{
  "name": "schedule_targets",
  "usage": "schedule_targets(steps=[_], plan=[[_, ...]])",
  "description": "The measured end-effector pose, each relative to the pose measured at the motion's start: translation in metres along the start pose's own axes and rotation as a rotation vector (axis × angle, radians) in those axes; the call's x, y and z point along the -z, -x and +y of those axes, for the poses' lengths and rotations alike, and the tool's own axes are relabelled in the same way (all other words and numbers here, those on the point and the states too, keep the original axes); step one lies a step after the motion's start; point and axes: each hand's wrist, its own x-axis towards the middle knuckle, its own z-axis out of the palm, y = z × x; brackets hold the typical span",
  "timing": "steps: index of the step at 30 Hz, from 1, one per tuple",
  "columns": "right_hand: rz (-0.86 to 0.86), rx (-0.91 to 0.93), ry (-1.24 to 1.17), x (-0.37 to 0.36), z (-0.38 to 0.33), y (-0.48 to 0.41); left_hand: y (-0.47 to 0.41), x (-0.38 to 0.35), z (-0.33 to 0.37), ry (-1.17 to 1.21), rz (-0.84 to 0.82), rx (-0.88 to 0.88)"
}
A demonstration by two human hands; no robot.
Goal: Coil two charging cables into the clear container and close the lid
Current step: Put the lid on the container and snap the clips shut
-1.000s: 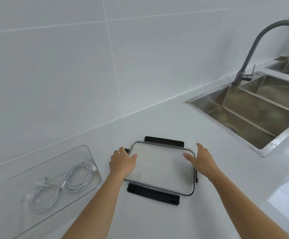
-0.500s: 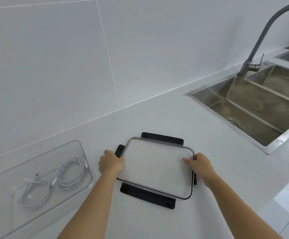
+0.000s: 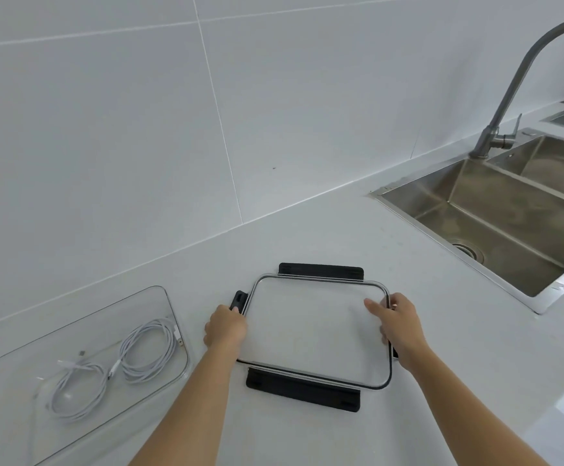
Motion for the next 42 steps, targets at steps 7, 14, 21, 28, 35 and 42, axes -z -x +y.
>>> schedule_targets(steps=[7,14,21,28,35,42], plan=[[-0.024,0.201,-0.105,0.005,-0.029,-0.008,0.007,0.026,0.021,0.665,-0.100,0.158],[-0.211,0.394,-0.283,0.008,-0.057,-0.006,0.012,0.061,0.025,0.900,-0.226,0.209],[-0.338,0.503,-0.457,0.001,-0.084,0.013,0.025,0.093,0.020,1.070,-0.300,0.264],[-0.441,0.751,-0.417,-0.003,-0.128,0.042,0.043,0.132,0.008,1.412,-0.472,0.263],[-0.592,0.846,-0.330,-0.017,-0.139,0.064,0.055,0.163,-0.009,1.256,-0.320,0.155],[-0.620,0.679,-0.551,-0.059,-0.132,0.082,0.069,0.196,-0.034,1.469,-0.295,0.046]])
